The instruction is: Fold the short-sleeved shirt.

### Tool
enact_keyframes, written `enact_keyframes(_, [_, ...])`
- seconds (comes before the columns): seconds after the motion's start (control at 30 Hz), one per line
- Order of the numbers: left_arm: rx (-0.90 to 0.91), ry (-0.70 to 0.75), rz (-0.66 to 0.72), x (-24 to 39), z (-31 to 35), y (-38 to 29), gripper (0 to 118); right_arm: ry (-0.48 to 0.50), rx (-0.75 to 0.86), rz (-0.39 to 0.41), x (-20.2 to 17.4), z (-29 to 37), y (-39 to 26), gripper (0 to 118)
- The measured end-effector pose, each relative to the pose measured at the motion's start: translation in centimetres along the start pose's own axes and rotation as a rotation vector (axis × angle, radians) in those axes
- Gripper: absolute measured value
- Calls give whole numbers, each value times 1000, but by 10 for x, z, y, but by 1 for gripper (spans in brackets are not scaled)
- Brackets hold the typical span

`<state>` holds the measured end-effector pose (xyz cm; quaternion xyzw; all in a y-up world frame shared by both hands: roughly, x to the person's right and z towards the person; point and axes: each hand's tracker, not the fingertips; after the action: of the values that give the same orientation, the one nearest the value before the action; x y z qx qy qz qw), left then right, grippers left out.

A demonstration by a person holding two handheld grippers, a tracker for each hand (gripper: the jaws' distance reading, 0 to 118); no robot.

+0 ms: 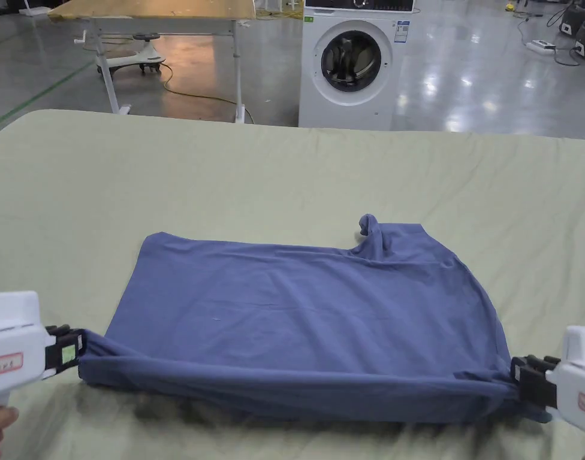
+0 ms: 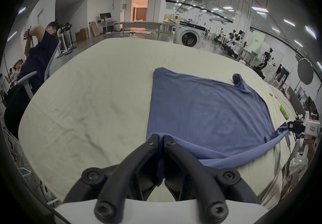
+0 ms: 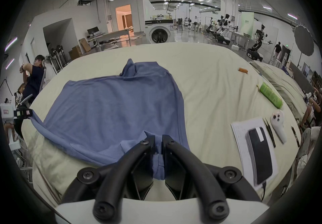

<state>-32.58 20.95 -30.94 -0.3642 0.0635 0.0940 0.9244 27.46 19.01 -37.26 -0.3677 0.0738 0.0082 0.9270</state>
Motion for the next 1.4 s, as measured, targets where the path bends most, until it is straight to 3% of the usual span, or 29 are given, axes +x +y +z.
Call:
enact_keyframes(0.37, [-104,48,-22,-2,-113,34,2,-57,-88,24,-5,-122,51,8])
enact_keyframes(0.67, [-145,52,23,2,-134,33,3,-73,-135,31,-3,-157,42,10])
enact_keyframes(0.7, [-139,48,23,3,-133,34,8,-76,-125,34,-3,-156,42,13])
enact_keyframes(0.83, [-49,86,16,9,-113,36,57,-133,-17,69,-13,-127,48,51])
enact_keyframes(0.93, [51,31,-6,16,-84,35,58,-113,116,72,-24,-93,47,54])
enact_keyframes(1.07, [234,56,-87,34,-40,20,55,-110,276,73,-46,-51,37,54])
enact_keyframes(1.13, [318,64,-106,44,-19,9,45,-107,338,77,-57,-32,30,51])
enact_keyframes(1.2, [370,65,-134,48,-7,-1,30,-94,393,70,-69,-15,22,32])
enact_keyframes(1.23, [397,71,-143,51,1,-7,21,-87,410,64,-74,-7,18,9])
enact_keyframes(1.3, [435,75,-167,59,16,-17,3,-77,441,54,-83,6,11,5])
enact_keyframes(1.4, [469,98,-180,56,26,-29,0,-62,478,47,-92,25,2,0])
